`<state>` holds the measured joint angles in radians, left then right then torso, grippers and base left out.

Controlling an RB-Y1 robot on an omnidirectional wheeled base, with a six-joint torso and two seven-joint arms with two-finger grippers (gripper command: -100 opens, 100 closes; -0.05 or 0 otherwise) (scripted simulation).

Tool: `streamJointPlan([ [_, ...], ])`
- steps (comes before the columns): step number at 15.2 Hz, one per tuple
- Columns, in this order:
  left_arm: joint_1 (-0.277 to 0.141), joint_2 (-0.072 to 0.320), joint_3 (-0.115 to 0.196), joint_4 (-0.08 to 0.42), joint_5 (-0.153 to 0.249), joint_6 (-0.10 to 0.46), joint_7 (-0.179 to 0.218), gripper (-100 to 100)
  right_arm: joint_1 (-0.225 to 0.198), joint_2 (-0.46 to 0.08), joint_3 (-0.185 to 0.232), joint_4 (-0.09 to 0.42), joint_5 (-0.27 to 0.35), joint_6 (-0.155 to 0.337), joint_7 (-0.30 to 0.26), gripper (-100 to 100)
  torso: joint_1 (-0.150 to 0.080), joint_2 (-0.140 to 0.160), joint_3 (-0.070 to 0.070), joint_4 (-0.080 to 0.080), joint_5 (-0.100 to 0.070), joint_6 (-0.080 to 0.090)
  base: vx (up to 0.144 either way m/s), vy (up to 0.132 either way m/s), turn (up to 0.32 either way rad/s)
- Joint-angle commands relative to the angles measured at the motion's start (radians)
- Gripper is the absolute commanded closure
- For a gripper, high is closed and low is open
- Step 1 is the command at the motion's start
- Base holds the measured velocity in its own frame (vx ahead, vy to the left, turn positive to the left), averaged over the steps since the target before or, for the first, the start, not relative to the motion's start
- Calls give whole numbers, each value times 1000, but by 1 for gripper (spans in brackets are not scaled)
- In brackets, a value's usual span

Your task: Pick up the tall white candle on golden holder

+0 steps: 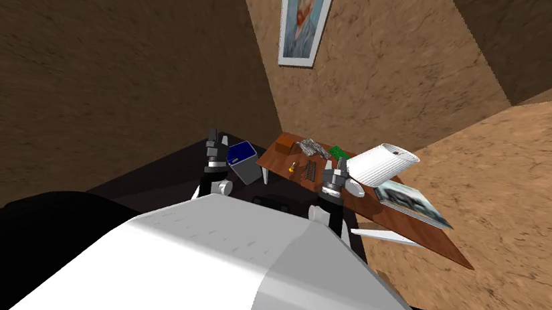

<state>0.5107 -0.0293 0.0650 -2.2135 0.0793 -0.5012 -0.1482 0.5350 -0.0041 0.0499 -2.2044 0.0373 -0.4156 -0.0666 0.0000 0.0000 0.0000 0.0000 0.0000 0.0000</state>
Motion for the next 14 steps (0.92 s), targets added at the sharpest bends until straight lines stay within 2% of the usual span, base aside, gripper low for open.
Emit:
streamJointPlan([
  [1,0,0,0,0,0,0,0,0,-3,-31,11,18,4,0,1,-100,0,0,0,0,0,0,3,8,68],
  [5,0,0,0,0,0,0,0,0,-14,-119,50,80,16,1,4,-100,1,-1,-1,0,0,-1,11,23,143],
  [6,0,0,0,0,0,0,0,0,-14,-123,50,80,16,1,4,-100,2,-1,-1,0,0,0,11,30,91],
  [10,0,0,0,0,0,0,0,0,-26,-218,94,152,31,2,8,-100,2,-1,-1,0,0,0,15,32,139],
  [11,0,0,0,0,0,0,0,0,-26,-220,94,152,31,2,8,-100,2,-1,-1,0,0,-1,11,28,98],
  [12,0,0,0,0,0,0,0,0,-31,-254,111,179,37,2,10,-100,2,-1,-1,0,0,0,11,28,107],
  [13,0,0,0,0,0,0,0,0,-31,-256,111,179,37,2,10,-100,2,-1,-1,0,0,0,12,24,111],
  [14,0,0,0,0,0,0,0,0,-36,-290,129,208,43,3,11,-100,2,-1,-1,0,0,0,14,29,153],
])
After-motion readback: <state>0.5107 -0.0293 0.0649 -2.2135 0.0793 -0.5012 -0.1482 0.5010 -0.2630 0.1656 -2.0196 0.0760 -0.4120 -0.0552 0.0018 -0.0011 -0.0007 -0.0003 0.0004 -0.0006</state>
